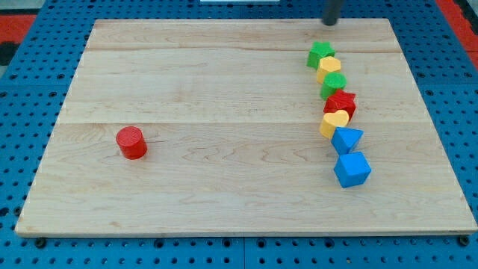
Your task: Push the green star into the yellow hexagon
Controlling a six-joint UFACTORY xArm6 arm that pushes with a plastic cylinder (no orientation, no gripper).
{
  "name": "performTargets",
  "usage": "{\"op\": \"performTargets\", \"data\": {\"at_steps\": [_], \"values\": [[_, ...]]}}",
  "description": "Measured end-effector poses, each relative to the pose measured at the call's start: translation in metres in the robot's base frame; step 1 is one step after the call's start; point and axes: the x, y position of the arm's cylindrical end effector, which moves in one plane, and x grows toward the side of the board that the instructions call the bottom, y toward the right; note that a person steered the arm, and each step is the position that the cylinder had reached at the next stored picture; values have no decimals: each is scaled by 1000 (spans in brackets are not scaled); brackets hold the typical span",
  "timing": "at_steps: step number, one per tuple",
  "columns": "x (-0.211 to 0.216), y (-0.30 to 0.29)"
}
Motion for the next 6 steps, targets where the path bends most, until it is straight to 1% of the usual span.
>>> {"op": "performTargets", "data": {"at_steps": [1, 2, 3, 4, 5, 6], "values": [[59, -132], [162, -233], [284, -192], [353, -279], [278, -343], [267, -271]]}}
